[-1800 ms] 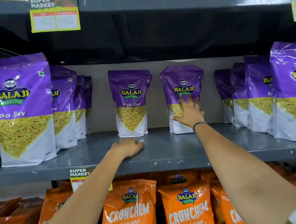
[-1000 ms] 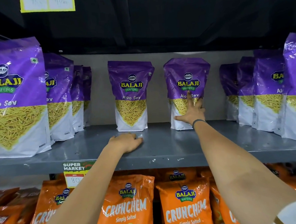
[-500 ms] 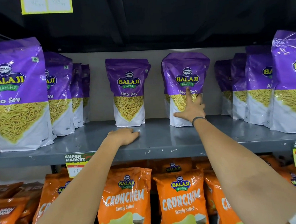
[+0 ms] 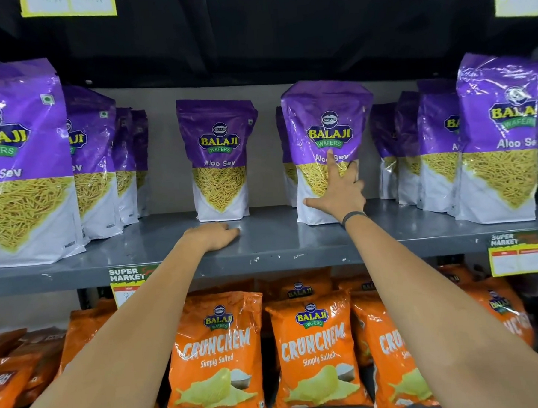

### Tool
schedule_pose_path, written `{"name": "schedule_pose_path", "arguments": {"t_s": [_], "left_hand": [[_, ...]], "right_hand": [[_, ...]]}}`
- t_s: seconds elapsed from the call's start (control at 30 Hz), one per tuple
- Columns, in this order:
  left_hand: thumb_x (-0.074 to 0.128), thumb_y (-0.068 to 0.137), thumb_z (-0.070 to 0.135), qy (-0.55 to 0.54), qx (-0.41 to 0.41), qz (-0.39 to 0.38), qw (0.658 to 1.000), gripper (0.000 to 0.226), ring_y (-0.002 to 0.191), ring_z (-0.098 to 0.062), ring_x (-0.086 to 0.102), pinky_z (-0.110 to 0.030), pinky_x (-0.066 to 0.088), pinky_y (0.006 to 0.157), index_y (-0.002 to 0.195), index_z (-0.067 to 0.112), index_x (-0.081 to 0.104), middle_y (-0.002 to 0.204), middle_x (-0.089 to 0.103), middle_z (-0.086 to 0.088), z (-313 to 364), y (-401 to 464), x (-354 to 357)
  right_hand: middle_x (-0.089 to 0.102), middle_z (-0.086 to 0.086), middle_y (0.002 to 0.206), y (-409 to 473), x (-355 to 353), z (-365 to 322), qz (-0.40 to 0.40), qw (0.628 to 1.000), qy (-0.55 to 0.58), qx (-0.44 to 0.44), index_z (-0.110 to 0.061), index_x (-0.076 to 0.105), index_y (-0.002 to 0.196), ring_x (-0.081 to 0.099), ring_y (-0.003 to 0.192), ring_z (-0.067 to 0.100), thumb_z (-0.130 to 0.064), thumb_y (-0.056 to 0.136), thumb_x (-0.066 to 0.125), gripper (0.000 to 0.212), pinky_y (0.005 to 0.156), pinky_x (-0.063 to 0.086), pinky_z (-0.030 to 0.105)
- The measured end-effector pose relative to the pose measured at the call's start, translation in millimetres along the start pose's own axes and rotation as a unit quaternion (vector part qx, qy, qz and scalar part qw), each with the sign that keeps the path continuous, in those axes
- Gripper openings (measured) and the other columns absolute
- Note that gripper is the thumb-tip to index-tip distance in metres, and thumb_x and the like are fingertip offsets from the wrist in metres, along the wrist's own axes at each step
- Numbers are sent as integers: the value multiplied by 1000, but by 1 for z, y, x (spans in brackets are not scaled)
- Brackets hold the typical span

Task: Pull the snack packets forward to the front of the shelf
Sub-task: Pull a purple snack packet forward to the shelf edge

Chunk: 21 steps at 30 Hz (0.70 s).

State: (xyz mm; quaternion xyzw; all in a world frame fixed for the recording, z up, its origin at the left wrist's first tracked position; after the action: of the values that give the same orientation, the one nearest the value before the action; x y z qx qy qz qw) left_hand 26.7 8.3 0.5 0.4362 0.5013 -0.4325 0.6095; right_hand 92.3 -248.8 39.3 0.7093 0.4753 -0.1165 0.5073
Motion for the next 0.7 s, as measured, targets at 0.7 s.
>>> {"name": "schedule_pose_path", "arguments": {"t_s": [0.7], "left_hand": [[26, 98, 47, -32, 28, 3, 999, 55, 132, -32, 46, -44, 35, 113, 132, 14, 54, 149, 45, -16, 0, 2, 0]], "right_hand": [[15, 16, 155, -51, -28, 8, 89, 996, -26, -6, -38, 12, 148, 38, 124, 44, -57, 66, 74, 104, 89, 45, 56]]}}
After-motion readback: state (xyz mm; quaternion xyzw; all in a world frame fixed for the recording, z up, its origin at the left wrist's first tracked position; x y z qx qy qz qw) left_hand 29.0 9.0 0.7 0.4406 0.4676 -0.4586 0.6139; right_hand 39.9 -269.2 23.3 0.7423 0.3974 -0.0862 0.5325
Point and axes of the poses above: each hand's wrist, its own y-axis towards the middle knuckle, its own x-axis out of the palm, z = x × y, the point moved 2 cm from there along y, towards the middle knuckle
